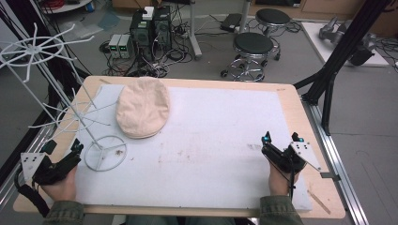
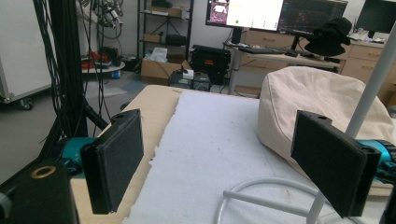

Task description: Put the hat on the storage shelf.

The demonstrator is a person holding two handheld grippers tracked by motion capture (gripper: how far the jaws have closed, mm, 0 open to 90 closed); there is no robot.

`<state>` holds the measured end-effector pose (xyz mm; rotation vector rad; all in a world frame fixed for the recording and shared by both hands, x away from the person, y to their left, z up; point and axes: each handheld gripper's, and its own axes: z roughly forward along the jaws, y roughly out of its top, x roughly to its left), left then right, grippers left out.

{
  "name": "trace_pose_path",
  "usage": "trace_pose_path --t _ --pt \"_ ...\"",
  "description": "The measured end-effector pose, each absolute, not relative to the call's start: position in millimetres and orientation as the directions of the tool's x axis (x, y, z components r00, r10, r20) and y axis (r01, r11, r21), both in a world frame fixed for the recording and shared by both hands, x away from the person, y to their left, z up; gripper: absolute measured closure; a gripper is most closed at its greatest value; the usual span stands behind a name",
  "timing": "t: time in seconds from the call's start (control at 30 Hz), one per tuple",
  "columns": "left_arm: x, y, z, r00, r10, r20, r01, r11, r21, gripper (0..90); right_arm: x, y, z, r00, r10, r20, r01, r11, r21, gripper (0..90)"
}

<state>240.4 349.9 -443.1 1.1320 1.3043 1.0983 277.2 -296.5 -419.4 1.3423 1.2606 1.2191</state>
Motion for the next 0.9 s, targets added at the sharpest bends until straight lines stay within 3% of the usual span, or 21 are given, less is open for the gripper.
trace_pose_path --t 0.33,0.9 --pt "241 350 -443 -0.011 0.991 -0.131 0.041 0.131 0.991 17.3 279 -298 -414 -0.02 0.997 0.078 0.106 -0.075 0.992 5.8" --pt "242 348 -443 -0.003 0.992 -0.129 0.032 0.129 0.991 17.4 300 -272 -359 -0.181 0.982 0.054 0.081 -0.04 0.996 5.7"
